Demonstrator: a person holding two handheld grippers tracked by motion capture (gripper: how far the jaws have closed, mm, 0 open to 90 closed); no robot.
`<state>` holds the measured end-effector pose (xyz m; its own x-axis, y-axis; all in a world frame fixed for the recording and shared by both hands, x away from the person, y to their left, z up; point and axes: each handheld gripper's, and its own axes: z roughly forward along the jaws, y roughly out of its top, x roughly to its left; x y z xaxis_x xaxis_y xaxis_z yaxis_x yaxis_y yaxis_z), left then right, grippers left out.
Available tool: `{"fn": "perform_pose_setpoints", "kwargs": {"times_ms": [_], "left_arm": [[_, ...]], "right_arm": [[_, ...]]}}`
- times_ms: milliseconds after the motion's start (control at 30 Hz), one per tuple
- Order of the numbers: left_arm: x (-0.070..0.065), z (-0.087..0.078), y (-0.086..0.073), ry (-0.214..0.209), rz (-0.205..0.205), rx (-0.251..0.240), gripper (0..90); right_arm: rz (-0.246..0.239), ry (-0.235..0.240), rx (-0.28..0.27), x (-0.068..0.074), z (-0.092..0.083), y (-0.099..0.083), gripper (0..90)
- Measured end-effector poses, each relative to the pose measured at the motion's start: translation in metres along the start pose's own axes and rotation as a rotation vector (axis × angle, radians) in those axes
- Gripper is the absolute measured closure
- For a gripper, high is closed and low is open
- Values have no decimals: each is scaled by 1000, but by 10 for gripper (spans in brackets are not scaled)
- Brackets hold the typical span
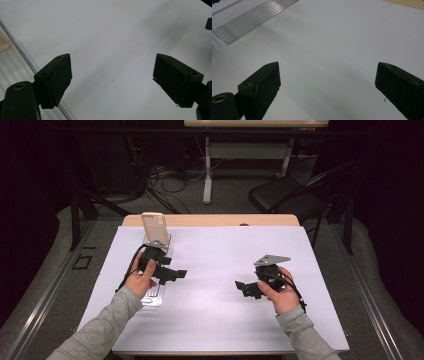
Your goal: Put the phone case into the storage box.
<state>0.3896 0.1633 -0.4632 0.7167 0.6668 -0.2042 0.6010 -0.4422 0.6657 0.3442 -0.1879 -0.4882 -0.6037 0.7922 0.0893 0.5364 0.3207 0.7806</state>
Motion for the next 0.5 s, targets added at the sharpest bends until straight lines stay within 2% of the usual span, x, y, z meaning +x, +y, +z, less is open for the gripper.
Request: {"fn": "perform_pose_setpoints", "kwargs": {"times_ms": [267, 500], "left_arm": [[-7, 5, -12, 0, 3, 0, 159], [-6, 7, -24, -23, -30, -5, 159]], "right_arm": [[-5, 5, -7, 5, -2, -6, 58], [1, 8, -4, 6, -3, -13, 59]]}}
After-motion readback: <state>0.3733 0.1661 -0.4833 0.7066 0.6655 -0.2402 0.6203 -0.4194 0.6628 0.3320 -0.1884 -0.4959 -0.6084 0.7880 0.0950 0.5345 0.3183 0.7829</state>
